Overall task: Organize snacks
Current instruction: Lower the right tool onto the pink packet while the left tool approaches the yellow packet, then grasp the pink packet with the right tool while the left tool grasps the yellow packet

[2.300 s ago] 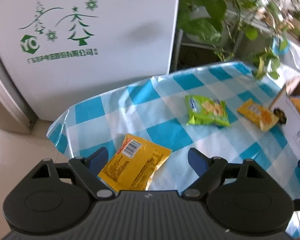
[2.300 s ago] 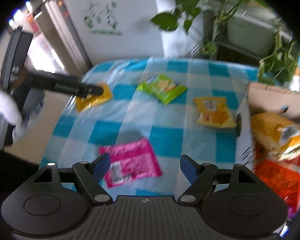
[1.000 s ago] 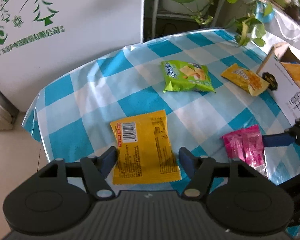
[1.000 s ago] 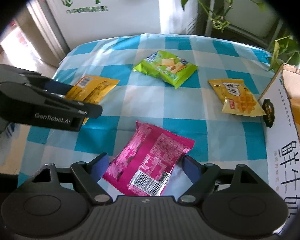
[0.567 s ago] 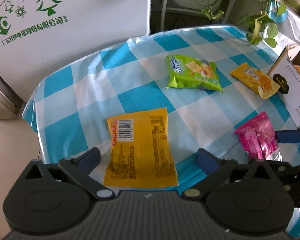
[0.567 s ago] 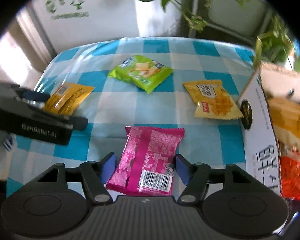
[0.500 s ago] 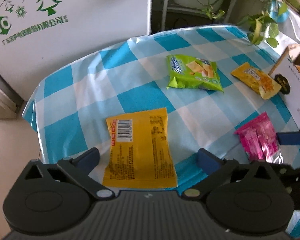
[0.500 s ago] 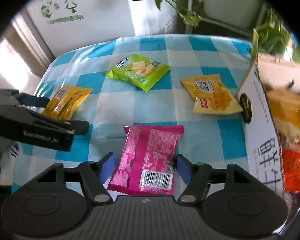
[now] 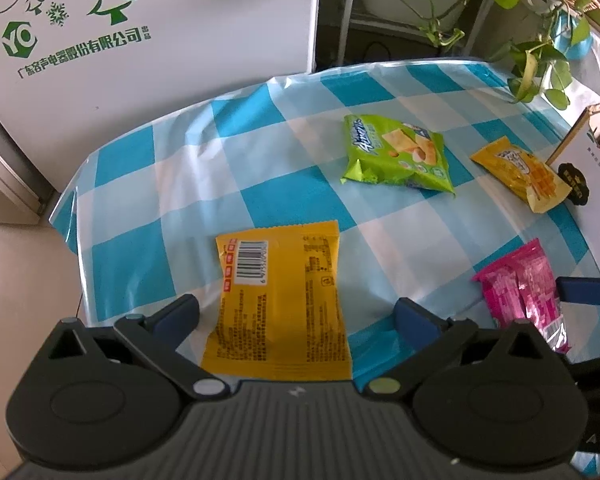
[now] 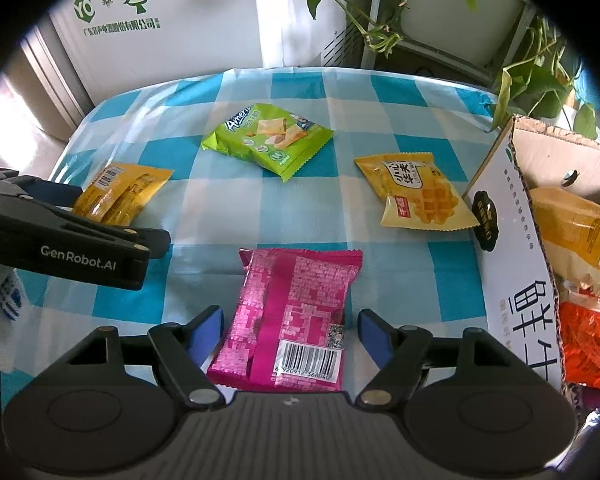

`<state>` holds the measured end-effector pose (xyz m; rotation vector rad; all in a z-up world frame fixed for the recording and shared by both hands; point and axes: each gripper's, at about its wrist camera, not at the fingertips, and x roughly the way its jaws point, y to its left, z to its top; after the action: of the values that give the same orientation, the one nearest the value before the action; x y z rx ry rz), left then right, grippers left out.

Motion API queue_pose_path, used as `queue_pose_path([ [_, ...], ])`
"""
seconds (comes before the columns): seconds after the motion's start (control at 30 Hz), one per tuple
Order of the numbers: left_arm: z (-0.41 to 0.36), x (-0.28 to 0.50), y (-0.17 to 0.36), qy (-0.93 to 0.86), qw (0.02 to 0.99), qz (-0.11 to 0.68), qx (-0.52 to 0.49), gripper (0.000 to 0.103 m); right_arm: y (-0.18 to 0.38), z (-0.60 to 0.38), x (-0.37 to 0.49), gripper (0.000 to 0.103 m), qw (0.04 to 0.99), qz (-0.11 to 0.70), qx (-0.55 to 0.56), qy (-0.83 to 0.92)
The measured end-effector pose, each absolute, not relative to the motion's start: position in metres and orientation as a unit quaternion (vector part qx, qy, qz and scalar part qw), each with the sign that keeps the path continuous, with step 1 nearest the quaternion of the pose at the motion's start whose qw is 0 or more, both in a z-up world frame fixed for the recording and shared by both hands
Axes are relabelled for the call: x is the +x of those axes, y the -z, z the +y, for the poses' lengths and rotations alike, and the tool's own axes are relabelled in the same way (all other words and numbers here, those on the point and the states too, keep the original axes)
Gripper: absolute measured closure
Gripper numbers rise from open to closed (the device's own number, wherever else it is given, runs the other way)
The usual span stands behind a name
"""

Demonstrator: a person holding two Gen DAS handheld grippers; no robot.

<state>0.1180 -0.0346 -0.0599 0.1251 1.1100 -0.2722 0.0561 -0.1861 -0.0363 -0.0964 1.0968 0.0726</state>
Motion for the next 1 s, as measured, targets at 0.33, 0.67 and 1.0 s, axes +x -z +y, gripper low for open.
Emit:
queue_pose_path([
  [0.33, -0.035, 0.117, 0.06, 0.126, 0.843, 0.52, 0.059, 0.0, 0.039, -0.183, 0.056, 0.023, 0.853, 0.517, -0.055, -0.034],
  [0.67, -0.042, 0.11, 0.051, 0.141, 0.849, 0.506, 0.058, 0.027, 0.032, -0.193, 0.056, 0.044, 0.856, 0.514, -0.039, -0.032],
  [1.0, -0.039, 0.105, 0.044, 0.145, 0.851, 0.503, 0.029, 0.041, 0.02, -0.207, 0.058, 0.046, 0.864, 0.502, -0.001, -0.031],
])
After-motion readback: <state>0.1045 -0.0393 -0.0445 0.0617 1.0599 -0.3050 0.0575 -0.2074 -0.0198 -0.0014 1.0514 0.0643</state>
